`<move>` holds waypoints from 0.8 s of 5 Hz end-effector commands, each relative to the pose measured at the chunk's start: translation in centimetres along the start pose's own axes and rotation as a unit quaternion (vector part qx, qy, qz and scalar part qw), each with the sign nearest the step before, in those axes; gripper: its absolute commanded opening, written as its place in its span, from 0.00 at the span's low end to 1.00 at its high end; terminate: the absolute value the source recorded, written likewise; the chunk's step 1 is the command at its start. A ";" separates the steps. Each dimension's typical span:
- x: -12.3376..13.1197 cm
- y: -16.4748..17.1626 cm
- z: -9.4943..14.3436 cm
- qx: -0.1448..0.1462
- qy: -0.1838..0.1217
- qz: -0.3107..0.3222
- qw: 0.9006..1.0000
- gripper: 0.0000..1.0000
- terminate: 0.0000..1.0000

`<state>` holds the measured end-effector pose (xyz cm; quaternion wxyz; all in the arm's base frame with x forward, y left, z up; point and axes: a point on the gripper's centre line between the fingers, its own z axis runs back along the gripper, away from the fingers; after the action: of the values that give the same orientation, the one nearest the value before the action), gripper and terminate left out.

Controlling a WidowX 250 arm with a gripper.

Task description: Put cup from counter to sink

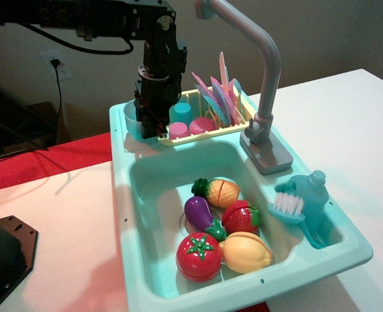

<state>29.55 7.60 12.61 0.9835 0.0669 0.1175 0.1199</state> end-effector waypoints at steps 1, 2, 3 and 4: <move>-0.6 -0.5 2.9 -0.003 -0.045 -0.002 0.999 0.00 0.00; -0.5 -3.7 4.5 -0.007 -0.061 -0.037 0.997 0.00 0.00; -0.8 -7.5 5.3 -0.010 -0.068 -0.065 0.996 0.00 0.00; -1.3 -9.3 5.0 -0.016 -0.066 -0.076 0.995 0.00 0.00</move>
<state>31.37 -2.96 14.27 0.9953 0.0462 0.0777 0.0346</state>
